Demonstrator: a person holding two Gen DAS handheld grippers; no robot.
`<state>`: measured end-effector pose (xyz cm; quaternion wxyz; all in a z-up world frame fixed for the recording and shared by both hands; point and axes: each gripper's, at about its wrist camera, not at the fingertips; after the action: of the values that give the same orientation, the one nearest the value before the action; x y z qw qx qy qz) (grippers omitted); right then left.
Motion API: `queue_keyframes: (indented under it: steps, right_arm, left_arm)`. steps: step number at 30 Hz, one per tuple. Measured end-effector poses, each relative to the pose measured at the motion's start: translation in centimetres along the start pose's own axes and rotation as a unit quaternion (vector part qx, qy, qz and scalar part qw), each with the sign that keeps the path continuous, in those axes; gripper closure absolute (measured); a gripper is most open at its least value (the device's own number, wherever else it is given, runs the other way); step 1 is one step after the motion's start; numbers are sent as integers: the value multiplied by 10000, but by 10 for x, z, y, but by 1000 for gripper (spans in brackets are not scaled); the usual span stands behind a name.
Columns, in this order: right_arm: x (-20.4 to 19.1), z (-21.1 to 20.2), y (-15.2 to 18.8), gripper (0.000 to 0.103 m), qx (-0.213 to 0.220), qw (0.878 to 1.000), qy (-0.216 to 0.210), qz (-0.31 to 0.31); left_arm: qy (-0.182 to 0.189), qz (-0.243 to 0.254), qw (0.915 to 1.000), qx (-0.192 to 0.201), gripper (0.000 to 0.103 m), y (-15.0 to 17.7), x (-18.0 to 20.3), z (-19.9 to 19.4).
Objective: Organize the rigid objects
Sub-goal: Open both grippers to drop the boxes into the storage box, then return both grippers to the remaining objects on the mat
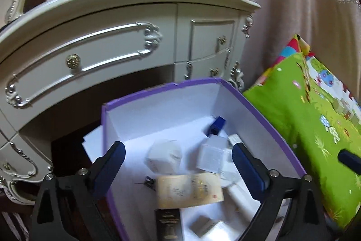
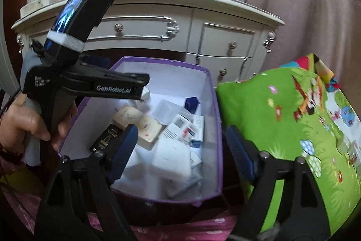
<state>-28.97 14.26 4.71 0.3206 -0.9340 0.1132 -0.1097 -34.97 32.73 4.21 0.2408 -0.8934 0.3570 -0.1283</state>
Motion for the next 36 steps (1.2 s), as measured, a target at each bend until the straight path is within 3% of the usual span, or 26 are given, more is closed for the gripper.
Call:
queue_keyframes:
  steps: [5,7,11,14,16,19,21,24,26,32,36]
  right_arm:
    - [44,-27,16,18,31,9969,496,604]
    - [72,-37,28,14,-51,9925,745,972]
    - [131,-50,72,10,-461,9771,1056,1789]
    - [181,-53,117,10,-990,9535,1284,2541]
    - [217,-58,148,10,-1246,9298,1457,3142]
    - [259,-69,183,10,-1355,8972,1729,3832]
    - [280,-73,196,10,-1316,8861,1767,4078]
    - [319,-65,207,10,-1349,8748,1774,4302]
    - [341,-53,208,10,-1468,8736,1689,4320]
    - [402,-18,189,6,-1578,8802,1698,4142]
    - [437,7,168,5,-1598,8832,1647,4089]
  left_arm:
    - [404,390,9984,-6,6,1,37,-5]
    - [765,627,9951,-27,6,2,60,-9]
    - [1414,1461,9790,-171,2,4,129,-18]
    - [1919,1998,9601,-390,0,2,186,-14]
    - [2126,2416,9451,-565,0,0,234,-2]
    - [2176,2808,9324,-668,0,-5,294,17]
    - [2182,2992,9247,-882,0,-14,330,37]
    - [2053,2986,9245,-1183,0,-33,373,70]
    - [1960,2978,9253,-1290,0,-44,394,89]
    - [1507,3009,9370,-936,0,-65,423,117]
    - [1489,3086,9353,-888,0,-60,423,115]
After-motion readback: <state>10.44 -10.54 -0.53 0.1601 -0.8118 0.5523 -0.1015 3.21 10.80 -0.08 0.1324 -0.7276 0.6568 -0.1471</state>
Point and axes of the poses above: each gripper's, at about its wrist camera, not at the fingertips, and z roughly the way its jaws point, x to its right, y to its underside, and after that the axes turned 14 degrees about -x, right-handed
